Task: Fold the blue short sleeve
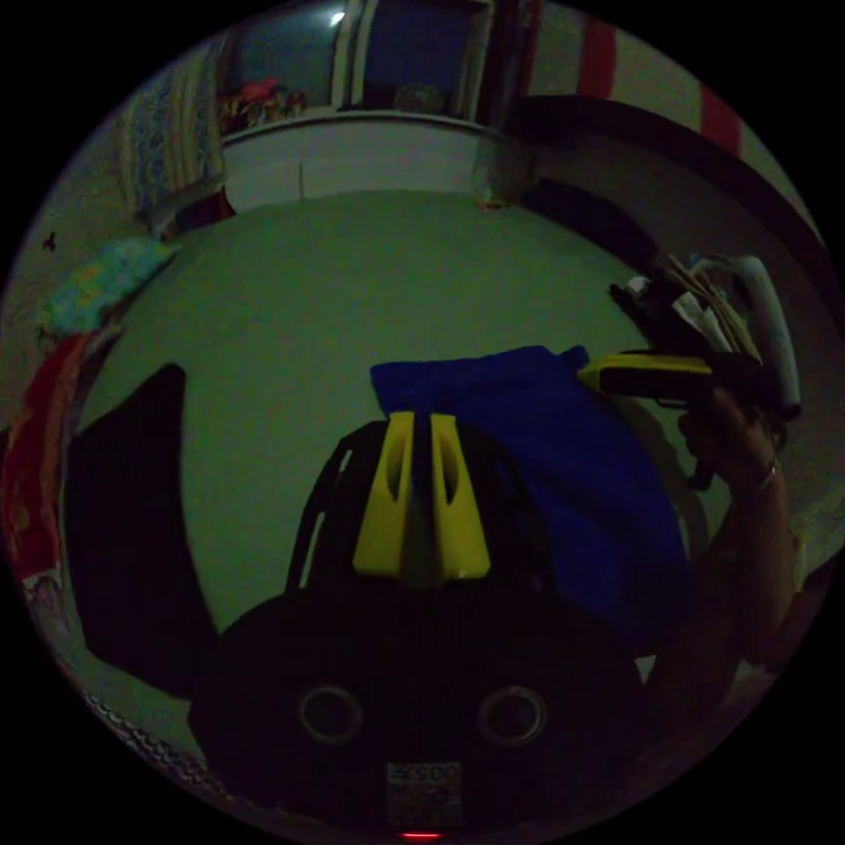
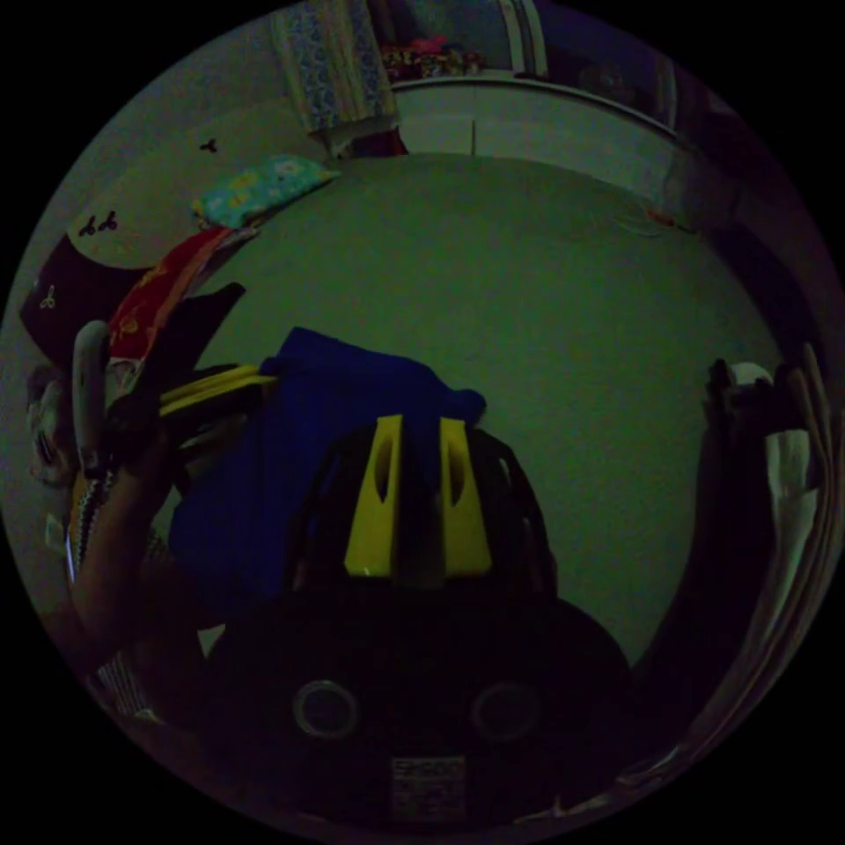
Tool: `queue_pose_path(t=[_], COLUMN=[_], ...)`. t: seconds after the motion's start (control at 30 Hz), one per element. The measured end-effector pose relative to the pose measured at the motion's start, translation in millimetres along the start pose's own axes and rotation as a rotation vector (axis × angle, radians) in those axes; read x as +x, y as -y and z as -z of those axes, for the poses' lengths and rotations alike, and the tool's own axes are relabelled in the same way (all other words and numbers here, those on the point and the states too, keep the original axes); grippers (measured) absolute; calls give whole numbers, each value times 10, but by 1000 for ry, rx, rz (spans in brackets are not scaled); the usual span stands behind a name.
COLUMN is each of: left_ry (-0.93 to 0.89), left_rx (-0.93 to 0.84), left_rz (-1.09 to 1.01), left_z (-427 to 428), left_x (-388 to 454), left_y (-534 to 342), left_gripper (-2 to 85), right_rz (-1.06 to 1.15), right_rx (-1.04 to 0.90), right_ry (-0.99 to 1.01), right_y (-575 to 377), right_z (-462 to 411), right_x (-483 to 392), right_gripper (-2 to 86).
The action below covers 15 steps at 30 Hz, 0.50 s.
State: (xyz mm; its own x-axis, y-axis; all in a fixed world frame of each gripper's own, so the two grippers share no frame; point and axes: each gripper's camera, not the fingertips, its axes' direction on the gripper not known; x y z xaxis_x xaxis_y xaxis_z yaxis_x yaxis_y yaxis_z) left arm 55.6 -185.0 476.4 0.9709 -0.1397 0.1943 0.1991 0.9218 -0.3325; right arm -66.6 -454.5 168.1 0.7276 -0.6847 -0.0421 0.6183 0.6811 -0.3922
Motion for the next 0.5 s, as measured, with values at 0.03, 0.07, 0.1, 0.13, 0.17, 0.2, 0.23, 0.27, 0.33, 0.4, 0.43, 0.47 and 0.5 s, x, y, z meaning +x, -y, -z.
queue_pose_path(t=[0.03, 0.07, 0.1, 0.13, 0.17, 0.2, 0.23, 0.27, 0.33, 0.4, 0.43, 0.47, 0.5], left_ry=[1, 2, 8, 12, 15, 17, 7, 4, 56, 136, 174, 181, 163], left_rx=[4, 10, 16, 24, 27, 31, 36, 42, 59, 46, 40, 31, 10], left_rz=[13, 17, 15, 6, 4, 7, 20, 32, 96, 140, 176, 178, 153], left_z=[7, 23, 59, 99, 121, 170, 226, 258, 385, 470, 527, 554, 604], left_x=[-15, -20, -25, -33, -41, -68, -107, -132, -249, -332, -379, -392, -399], left_y=[-56, -81, -130, -187, -219, -288, -360, -399, -569, -707, -799, -844, -932], left_gripper=[53, 54, 55, 57, 58, 62, 66, 66, 63, 50, 37, 31, 24], right_rz=[-9, -28, -39, -63, -88, -102, -122, -131, -136, -127, -121, -118, -114], right_rx=[-6, -15, -18, -12, -8, -7, -6, -9, -16, -11, 5, 36, 55], right_ry=[-11, -13, -6, 18, 41, 54, 77, 96, 116, 119, 118, 113, 110], right_y=[4, 9, 12, 13, 12, 11, 10, 9, 11, 2, -10, -26, -35], right_z=[-22, -39, -43, -38, -31, -29, -27, -28, -25, -5, 27, 85, 121], right_x=[15, 44, 63, 109, 160, 187, 237, 277, 316, 326, 326, 324, 322], right_gripper=[34, 29, 28, 26, 24, 23, 20, 18, 16, 16, 17, 19, 20])
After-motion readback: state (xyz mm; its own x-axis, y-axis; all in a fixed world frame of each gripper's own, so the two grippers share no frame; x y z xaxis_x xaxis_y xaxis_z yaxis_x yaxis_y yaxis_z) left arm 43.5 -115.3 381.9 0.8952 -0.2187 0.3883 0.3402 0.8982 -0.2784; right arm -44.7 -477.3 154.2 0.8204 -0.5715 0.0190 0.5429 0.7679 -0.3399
